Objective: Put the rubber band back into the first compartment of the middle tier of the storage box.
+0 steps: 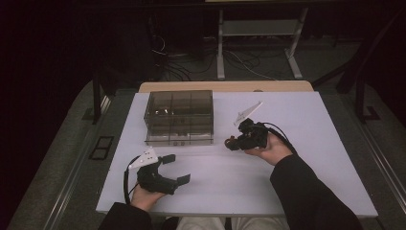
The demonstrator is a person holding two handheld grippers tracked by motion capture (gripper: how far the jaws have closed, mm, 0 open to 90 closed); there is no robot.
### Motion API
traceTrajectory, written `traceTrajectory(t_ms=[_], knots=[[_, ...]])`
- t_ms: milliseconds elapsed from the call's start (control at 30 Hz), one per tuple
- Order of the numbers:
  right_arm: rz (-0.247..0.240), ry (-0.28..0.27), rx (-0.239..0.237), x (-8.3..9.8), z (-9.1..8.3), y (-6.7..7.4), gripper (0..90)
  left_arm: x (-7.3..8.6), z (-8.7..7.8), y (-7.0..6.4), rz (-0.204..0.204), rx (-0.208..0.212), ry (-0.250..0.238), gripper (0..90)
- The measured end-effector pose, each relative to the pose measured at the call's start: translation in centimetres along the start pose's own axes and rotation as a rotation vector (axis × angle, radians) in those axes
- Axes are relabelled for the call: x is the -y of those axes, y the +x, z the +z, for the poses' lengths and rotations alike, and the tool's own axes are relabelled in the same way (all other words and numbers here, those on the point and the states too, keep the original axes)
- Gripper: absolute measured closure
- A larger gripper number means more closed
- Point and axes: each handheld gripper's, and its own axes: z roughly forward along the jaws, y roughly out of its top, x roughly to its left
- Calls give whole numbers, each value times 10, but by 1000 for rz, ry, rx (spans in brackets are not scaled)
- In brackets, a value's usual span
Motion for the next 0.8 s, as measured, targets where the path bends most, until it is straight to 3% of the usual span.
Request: traceTrajectory(t_ms=[800], knots=[[-46,-15,-7,-30,-5,9,851,0,0,0,2,3,0,0]])
